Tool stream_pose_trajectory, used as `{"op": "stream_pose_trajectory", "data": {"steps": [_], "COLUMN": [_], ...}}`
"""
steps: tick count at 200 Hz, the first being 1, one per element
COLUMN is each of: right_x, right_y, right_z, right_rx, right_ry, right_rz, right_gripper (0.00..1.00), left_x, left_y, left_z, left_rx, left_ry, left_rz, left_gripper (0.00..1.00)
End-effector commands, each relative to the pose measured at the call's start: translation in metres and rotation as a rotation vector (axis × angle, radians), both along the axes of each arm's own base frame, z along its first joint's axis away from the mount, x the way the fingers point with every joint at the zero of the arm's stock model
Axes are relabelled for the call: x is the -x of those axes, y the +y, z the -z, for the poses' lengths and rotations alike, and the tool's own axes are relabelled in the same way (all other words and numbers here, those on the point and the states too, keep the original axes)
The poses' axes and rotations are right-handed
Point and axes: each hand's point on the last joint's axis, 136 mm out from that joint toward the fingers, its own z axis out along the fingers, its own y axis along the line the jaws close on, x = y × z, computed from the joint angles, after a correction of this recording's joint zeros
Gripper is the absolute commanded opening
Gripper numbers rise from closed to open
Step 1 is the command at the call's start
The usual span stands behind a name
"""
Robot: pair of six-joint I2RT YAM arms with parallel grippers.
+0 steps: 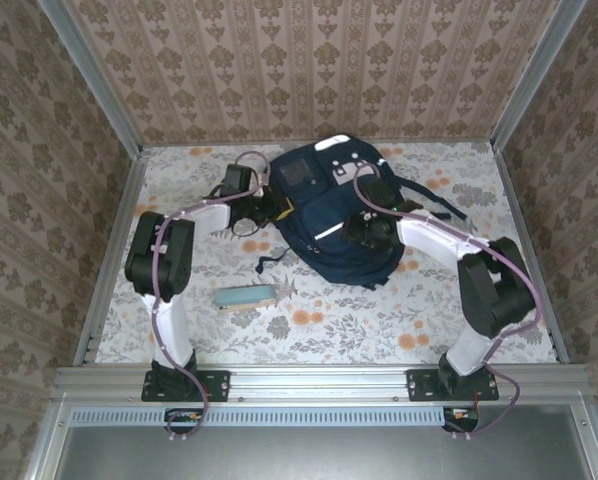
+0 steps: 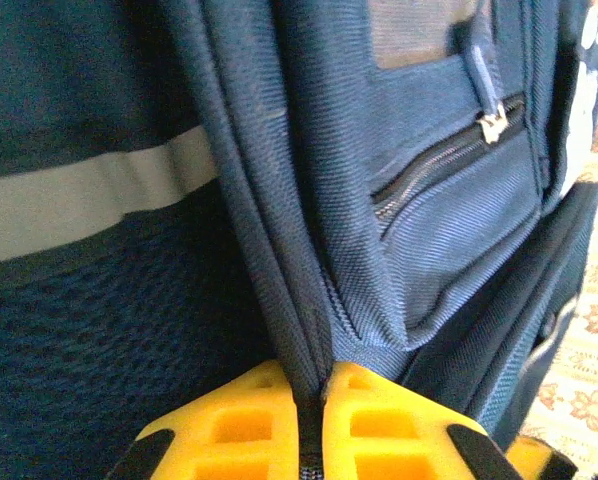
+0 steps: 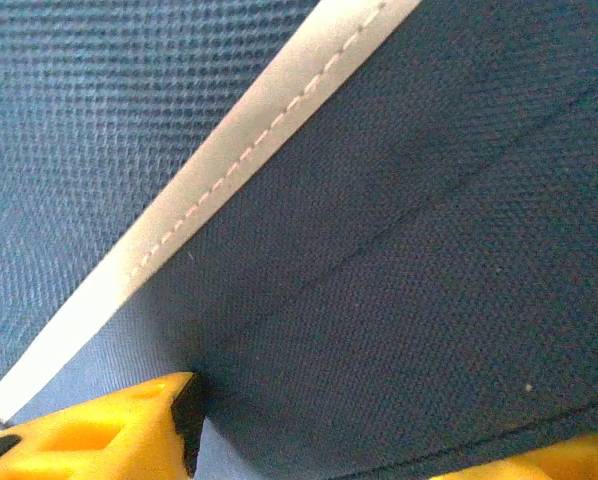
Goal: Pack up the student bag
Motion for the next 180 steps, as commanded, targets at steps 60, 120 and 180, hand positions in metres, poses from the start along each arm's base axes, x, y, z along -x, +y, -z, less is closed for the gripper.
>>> {"op": "stream_pose_trajectory", "data": {"steps": [60, 120, 180], "right_x": [-0.031, 0.055, 0.055], "right_y": [0.009, 0.078, 0.126], "right_z": [-0.061, -0.070, -0.059], "right_rx": [0.117, -0.122, -0.358], "right_ry": [-0.165, -0.136, -0.120], "right_rz": [-0.049, -0.058, 0.077], "right_gripper": [0.59, 0.60, 0.51], "left_x": [0.021, 0.039, 0.057], "left_y": [0.021, 0.009, -0.005], "left_z": [-0.044, -0.079, -0.096], "left_rx": [0.079, 0.153, 0.203], "left_ry": [-0.053, -0.074, -0.060], "left_rz": [-0.081, -0.086, -0.089], "left_gripper": [0.02, 0.01, 0.00]}}
